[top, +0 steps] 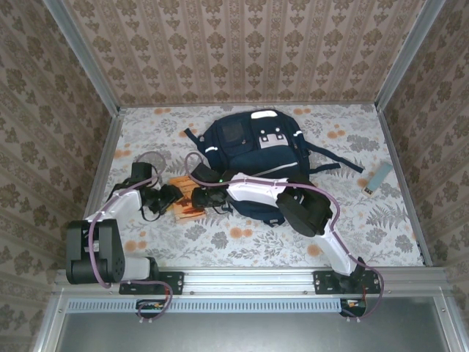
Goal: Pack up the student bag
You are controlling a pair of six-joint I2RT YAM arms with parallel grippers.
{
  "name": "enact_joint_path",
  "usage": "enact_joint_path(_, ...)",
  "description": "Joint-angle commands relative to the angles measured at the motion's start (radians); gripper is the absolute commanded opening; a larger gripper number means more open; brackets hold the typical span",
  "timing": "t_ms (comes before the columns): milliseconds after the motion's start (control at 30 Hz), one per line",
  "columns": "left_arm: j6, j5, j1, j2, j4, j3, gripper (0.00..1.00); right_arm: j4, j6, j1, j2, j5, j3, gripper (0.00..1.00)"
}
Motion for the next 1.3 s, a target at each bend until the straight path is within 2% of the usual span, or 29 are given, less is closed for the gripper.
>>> enact_joint_path(0,-0.007,0.097,-0.006,-0.043,0.011,0.018,0.45,-0.035,0.006,-0.002,0.042,-0.032,-0.010,0.44)
enact_joint_path(167,0.010,0.107,-0.038,-0.058,-0.001,0.033,0.38,-0.014,0.013,-0.012,0.034,-0.049,-0.033,0.43)
enact_joint_path(400,0.009,0.097,-0.057,-0.043,0.001,0.036,0.34,0.005,0.021,-0.019,0.025,-0.072,-0.049,0.42)
enact_joint_path(500,0.008,0.080,-0.058,-0.045,-0.007,0.040,0.27,0.006,0.024,-0.021,0.018,-0.077,-0.055,0.41)
enact_joint_path(667,0.009,0.029,-0.057,-0.092,-0.034,0.053,0.09,0.024,0.023,-0.040,-0.053,-0.085,-0.089,0.42)
enact_joint_path(800,0.008,0.025,-0.057,-0.170,-0.052,0.071,0.04,0.122,0.011,-0.077,-0.189,-0.159,-0.179,0.51)
enact_joint_path(933,-0.010,0.075,-0.055,-0.252,-0.058,0.100,0.04,0.243,0.007,-0.129,-0.346,-0.248,-0.298,0.72)
enact_joint_path(1033,-0.031,0.137,-0.047,-0.293,-0.051,0.136,0.04,0.351,0.043,-0.177,-0.439,-0.330,-0.393,0.84)
enact_joint_path(1133,-0.093,0.221,-0.045,-0.309,0.002,0.168,0.04,0.466,0.106,-0.218,-0.497,-0.404,-0.469,0.90)
enact_joint_path(1267,-0.197,0.342,-0.051,-0.314,0.113,0.206,0.04,0.529,0.151,-0.251,-0.533,-0.440,-0.515,0.91)
